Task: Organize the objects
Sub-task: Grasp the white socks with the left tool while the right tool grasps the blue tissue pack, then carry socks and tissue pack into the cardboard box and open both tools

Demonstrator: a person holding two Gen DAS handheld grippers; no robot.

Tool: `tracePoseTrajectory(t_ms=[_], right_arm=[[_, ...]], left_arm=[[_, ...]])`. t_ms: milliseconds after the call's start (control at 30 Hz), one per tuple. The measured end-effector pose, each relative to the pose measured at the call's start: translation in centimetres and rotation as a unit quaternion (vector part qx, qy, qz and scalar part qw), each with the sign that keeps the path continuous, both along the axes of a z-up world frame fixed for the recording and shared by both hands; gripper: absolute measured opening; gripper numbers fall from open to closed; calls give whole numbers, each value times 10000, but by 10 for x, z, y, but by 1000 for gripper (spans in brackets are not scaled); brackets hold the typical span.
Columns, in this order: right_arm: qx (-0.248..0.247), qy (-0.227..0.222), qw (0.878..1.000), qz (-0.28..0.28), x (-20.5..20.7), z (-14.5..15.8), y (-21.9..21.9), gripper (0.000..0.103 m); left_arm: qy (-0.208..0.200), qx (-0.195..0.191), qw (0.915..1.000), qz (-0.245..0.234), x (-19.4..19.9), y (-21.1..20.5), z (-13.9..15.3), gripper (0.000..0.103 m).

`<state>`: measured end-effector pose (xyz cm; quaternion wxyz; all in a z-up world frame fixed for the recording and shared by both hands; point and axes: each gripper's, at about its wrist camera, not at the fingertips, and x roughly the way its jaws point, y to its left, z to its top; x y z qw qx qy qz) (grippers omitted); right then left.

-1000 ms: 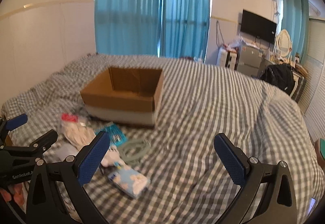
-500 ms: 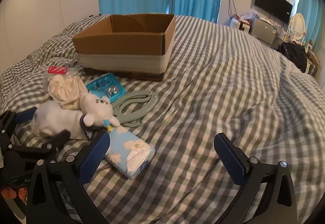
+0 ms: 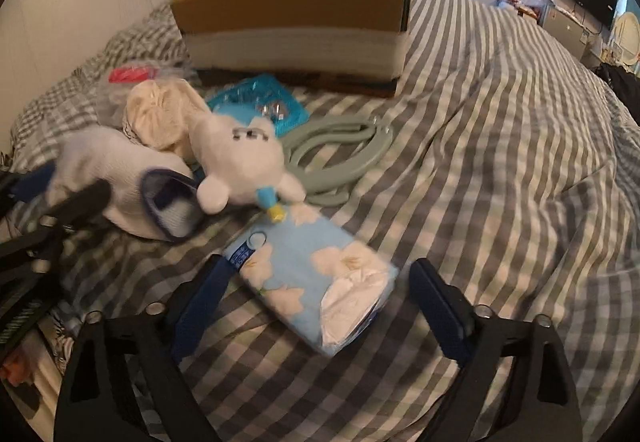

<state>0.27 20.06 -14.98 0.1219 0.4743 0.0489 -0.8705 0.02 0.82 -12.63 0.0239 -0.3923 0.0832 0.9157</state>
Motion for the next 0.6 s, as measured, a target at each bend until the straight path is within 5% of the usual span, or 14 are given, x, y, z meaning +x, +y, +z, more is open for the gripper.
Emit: tracePoseTrajectory(t_ms=[200,600], right_arm=[[117,182,9998,-21,15,9,4,67],[-171,1116,9929,-374,49,78,33,63]], left_arm=[[168,-11,9998,72,10,1,14,50],[738,552,9951,363,7,-11,73,49]])
